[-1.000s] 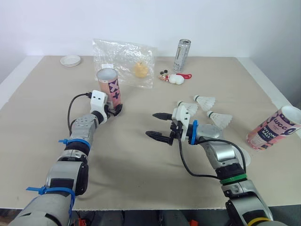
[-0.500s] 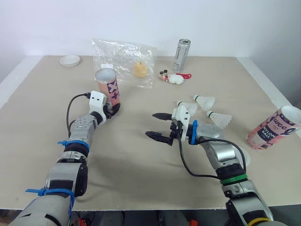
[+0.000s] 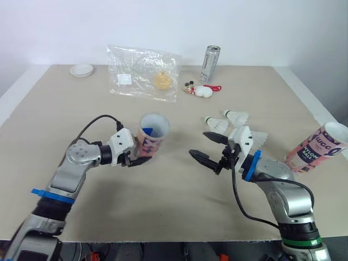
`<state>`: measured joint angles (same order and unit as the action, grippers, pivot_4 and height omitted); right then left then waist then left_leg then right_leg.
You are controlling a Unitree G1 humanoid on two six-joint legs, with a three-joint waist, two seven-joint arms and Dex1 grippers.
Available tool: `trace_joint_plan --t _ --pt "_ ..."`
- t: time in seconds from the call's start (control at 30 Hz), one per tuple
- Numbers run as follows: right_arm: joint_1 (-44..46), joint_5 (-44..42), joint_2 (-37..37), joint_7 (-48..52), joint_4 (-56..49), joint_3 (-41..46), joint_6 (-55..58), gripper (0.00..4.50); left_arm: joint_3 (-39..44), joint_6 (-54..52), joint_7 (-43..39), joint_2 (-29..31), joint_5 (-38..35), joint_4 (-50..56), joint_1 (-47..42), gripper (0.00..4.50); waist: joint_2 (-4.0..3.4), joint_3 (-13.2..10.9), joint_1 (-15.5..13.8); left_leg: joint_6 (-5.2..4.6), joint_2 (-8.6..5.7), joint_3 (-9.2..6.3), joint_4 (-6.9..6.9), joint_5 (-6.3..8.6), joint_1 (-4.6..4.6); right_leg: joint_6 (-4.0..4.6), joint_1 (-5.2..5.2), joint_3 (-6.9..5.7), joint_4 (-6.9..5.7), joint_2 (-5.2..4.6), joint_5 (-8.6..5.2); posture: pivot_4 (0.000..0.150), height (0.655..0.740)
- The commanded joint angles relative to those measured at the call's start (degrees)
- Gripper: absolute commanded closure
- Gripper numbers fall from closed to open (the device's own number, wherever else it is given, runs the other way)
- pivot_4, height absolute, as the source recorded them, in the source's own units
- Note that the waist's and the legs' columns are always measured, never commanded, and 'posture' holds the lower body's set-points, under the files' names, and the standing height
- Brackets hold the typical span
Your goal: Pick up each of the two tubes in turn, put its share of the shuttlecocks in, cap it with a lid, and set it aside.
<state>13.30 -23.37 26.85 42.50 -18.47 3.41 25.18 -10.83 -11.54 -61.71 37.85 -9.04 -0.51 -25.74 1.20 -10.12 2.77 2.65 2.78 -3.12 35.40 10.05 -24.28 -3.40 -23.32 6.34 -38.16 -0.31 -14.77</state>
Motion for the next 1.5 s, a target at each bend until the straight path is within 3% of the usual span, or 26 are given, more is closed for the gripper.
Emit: trace_joint_plan --t 0.03,0.3,1.13,1.23,1.5 --pt "-0.4 -1.3 -0.8 -5.8 -4.2 2.9 3.5 0.00 -4.4 -4.8 -7.1 3.3 1.0 3.8 -4.8 1.47 0.01 0.0 0.0 -0.02 0.00 0.01 0.01 -0.03 0.00 0.00 0.00 0.01 0.00 0.00 0.01 0.150 0.7400" --pt "4.1 1.6 -4.1 -15.8 3.7 3.8 5.7 0.00 -13.7 -13.2 -15.9 5.6 4.9 4.1 -11.9 1.47 0.05 0.0 0.0 -0.09 -0.01 0.01 -0.01 -0.03 -0.07 -0.11 -0.03 0.03 0.00 0.02 -0.04 0.150 0.7400" --pt "20.7 4.4 -8.8 -19.4 30.8 3.9 3.0 0.00 -14.9 -23.2 -13.1 5.8 6.4 7.0 -13.3 1.47 -0.01 0.0 0.1 -0.31 -0.01 -0.01 -0.02 0.10 -0.03 -0.24 0.01 0.00 -0.04 0.02 -0.05 0.150 0.7400" --pt "22.3 5.3 -9.0 -19.3 34.3 3.7 1.8 0.89 -15.1 -23.2 -12.7 5.7 6.8 6.5 -13.4 1.48 -0.01 0.0 0.1 -0.31 -0.01 -0.02 -0.02 0.10 -0.02 -0.24 0.00 0.00 -0.05 0.03 -0.03 0.150 0.7400" --pt "23.4 6.3 -8.9 -17.8 37.2 3.5 0.3 4.49 -14.9 -22.8 -12.4 4.8 6.5 5.4 -13.9 1.48 -0.03 0.0 0.1 -0.31 -0.01 -0.01 0.00 0.10 -0.02 -0.25 0.02 0.00 -0.06 0.03 -0.01 0.150 0.7400"
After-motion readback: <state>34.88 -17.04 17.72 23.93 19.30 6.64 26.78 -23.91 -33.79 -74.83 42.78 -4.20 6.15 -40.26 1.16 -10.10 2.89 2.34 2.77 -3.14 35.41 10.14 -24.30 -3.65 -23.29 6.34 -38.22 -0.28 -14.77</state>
